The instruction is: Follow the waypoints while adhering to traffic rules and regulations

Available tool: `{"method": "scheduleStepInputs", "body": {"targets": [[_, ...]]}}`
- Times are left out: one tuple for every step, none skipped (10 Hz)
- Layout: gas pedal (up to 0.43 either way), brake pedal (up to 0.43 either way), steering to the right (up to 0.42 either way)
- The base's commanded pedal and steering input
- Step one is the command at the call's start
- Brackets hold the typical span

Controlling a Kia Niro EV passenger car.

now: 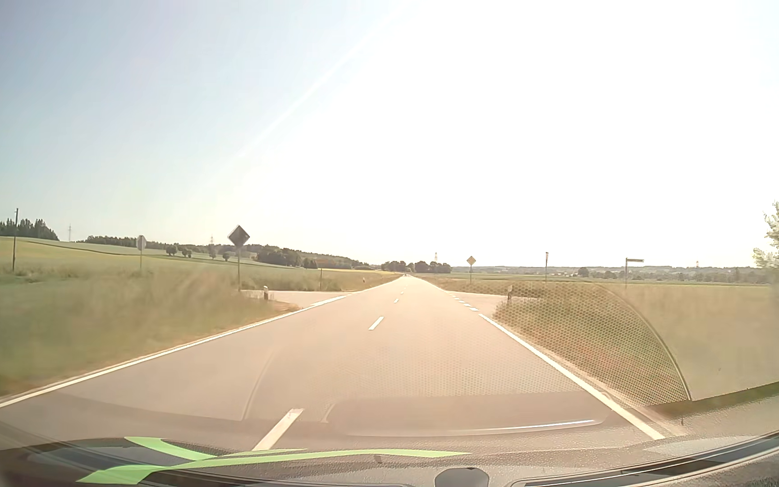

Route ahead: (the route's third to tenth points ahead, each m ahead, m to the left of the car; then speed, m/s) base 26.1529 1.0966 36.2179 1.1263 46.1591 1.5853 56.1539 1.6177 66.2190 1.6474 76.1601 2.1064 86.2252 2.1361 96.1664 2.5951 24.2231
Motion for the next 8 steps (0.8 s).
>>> {"method": "scheduleStepInputs", "body": {"targets": [[0.220,0.000,-0.001],[0.197,0.000,-0.001],[0.197,0.000,-0.001],[0.209,0.000,-0.001],[0.220,0.000,-0.001],[0.240,0.000,-0.001],[0.240,0.000,-0.001],[0.240,0.000,-0.001]]}}
